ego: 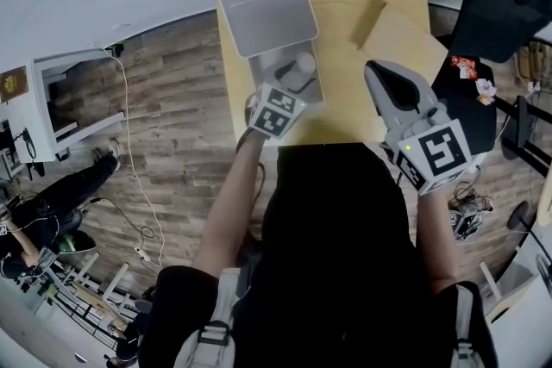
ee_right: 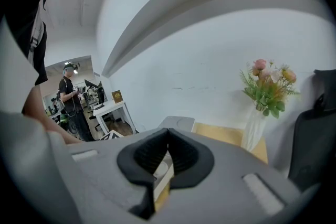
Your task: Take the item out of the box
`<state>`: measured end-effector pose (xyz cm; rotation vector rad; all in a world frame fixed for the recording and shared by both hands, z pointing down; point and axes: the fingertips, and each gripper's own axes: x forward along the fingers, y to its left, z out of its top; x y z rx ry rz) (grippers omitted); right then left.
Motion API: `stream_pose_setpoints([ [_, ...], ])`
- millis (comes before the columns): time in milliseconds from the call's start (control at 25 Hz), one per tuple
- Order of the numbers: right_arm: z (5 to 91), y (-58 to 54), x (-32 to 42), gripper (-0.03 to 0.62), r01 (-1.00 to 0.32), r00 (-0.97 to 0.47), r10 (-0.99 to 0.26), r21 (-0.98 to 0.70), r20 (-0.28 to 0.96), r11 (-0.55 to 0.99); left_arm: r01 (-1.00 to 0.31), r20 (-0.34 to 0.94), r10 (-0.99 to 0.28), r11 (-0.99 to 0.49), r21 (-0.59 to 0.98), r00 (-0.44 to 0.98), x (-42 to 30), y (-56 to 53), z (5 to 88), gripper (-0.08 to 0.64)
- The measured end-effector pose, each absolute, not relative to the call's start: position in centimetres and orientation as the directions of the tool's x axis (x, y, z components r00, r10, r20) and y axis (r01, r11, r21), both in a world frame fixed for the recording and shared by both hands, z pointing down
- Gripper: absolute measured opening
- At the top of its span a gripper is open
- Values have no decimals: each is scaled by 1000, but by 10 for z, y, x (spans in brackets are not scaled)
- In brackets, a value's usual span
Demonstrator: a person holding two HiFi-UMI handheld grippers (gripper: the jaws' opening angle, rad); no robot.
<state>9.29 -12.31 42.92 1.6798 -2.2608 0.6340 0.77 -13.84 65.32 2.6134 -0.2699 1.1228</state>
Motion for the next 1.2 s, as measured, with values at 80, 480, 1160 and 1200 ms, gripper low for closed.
stream_pose_setpoints([
  [80,431,-123,94,3,-953,-299,-839,-193,453,235,-258,740,-48,-951,172,671,8,-138,656,238],
  [480,435,-120,105,3,-957,-284,-836,-194,469,217,-156,762,-2,-979,130,647,13,-141,664,238],
  [1160,441,-119,115,3,-961,-268,-835,-194,481,197,-67,789,-7,-997,43,614,21,-144,675,234],
  [1200,441,-119,115,3,-961,-267,-835,-194,481,196,-72,790,-14,-997,38,614,21,-146,675,229],
])
